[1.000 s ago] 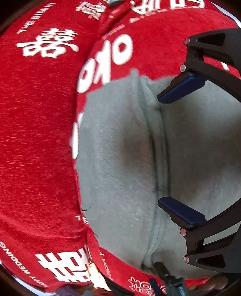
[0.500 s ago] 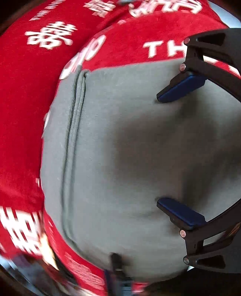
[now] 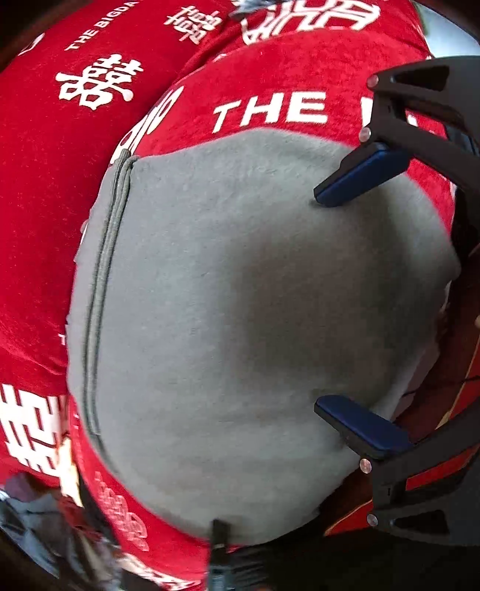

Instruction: Fold small clothes

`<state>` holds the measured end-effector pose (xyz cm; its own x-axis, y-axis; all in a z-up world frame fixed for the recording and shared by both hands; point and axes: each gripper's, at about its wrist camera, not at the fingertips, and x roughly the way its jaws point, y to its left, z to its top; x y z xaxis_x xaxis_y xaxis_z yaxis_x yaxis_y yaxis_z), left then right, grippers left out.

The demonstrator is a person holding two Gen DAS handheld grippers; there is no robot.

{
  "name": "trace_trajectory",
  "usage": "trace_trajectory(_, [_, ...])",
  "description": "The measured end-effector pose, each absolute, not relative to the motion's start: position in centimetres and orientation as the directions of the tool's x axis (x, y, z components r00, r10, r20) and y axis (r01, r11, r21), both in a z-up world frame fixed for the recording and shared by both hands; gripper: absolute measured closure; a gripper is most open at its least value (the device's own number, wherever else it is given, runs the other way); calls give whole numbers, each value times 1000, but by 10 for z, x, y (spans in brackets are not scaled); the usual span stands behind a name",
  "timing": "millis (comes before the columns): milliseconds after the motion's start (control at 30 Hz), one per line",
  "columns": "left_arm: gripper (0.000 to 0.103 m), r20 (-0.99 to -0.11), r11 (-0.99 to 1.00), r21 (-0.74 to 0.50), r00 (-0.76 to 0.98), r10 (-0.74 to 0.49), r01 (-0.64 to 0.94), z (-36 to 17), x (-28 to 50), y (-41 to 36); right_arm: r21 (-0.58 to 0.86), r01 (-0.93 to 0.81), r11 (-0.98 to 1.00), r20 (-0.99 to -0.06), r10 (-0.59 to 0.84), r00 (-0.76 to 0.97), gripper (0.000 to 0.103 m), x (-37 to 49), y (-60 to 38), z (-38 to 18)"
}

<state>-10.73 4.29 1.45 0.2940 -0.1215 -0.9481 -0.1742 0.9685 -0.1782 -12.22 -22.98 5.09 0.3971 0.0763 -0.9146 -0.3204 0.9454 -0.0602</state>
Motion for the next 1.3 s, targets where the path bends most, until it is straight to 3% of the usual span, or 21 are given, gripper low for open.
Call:
trace_trajectory(100, [18,-942,968,-183,314,-122,-171,18,-111,43,-81,-313,946,-910,58,410,1,-121,-231,49])
trace_trajectory(167, [38,-938,971,-173,327,-111,-165,22,-116,47,-110,-293,950,-910,23,415,1,-121,-241,48])
trace_trajectory(467, [41,-961,973,-126,268,-71,-194,29,-127,56,-80,-232,969,-899,30,436,1,-128,-273,64])
trace_trajectory(600, [40,-922,974,-153,379,-79,-170,63,-121,40,-60,-311,948,-880,96,465,1,-122,-243,70])
trace_trajectory(633, [36,-914,972,-172,393,-96,-162,67,-116,33,-66,-338,939,-880,105,463,1,-120,-232,68])
trace_trajectory(667, [24,-910,971,-183,399,-110,-151,68,-109,25,-75,-361,930,-880,109,462,1,-117,-222,65])
trace_trajectory(833, [20,-924,997,-79,377,-71,-7,47,-77,-35,-113,-418,901,-888,97,450,1,-118,-204,43])
trace_trajectory(933, [0,-925,999,-10,379,3,-33,31,-80,-26,-127,-408,904,-889,79,451,1,-127,-224,41])
trace_trajectory(1033, [0,-933,997,-63,357,-39,-54,26,-88,-6,-132,-374,918,-896,51,442,1,-138,-252,37])
trace_trajectory(1133, [0,-946,996,5,323,32,-84,28,-99,8,-150,-339,929,-901,13,434,1,-145,-272,39])
trace_trajectory(1200, [0,-942,993,-18,336,23,-117,34,-108,23,-156,-286,945,-911,-26,413,1,-145,-287,39])
trace_trajectory(1300, [0,-933,978,-72,360,2,-193,41,-115,47,-84,-186,979,-904,4,428,1,-144,-313,49])
